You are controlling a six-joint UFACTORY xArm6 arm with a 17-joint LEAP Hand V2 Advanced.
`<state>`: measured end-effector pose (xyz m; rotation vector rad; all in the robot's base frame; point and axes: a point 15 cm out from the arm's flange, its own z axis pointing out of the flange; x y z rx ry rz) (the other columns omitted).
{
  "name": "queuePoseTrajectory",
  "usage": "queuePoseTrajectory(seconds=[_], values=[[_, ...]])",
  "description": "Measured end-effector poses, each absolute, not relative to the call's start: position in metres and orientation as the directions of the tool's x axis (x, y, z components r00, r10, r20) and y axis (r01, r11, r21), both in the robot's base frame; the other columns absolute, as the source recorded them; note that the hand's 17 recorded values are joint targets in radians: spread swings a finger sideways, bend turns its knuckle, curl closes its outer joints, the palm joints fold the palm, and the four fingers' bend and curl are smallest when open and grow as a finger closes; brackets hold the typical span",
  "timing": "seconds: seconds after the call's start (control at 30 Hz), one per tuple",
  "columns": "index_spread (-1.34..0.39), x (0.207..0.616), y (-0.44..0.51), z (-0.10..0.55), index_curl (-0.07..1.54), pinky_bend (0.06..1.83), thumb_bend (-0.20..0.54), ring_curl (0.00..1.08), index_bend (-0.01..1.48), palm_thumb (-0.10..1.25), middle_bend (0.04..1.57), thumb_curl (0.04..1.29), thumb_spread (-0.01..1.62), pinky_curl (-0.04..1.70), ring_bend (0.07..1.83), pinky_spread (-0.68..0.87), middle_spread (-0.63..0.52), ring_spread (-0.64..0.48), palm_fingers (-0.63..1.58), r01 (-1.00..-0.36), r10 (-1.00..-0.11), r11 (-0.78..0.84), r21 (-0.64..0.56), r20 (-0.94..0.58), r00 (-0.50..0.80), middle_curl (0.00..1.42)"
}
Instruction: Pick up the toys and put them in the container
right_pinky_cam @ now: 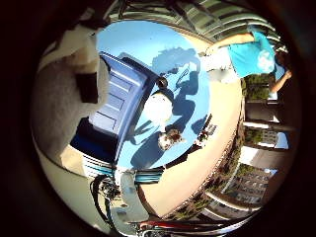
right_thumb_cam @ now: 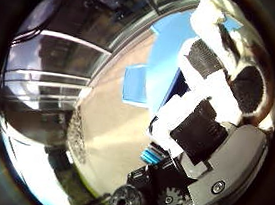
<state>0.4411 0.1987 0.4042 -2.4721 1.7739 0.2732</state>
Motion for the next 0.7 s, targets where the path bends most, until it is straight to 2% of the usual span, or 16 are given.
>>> queuePoseTrajectory(seconds=[0.2, 0.7], values=[[-0.76, 0.448, 0.204, 0.381, 1.33, 1.54, -0.014, 0.72, 0.61, 0.91, 1.29, 0.45, 1.31, 0.82, 1.53, 0.12, -0.15, -0.07, 0.91, -0.947, -0.934, -0.312, 0.081, -0.208, 0.291, 0.95], [-0.77, 0.475, 0.206, 0.337, 1.41, 1.51, -0.016, 0.72, 0.54, 0.87, 1.28, 0.44, 1.3, 0.85, 1.53, 0.13, -0.15, -0.07, 0.91, -0.955, -0.947, -0.273, 0.111, -0.206, 0.247, 0.95]])
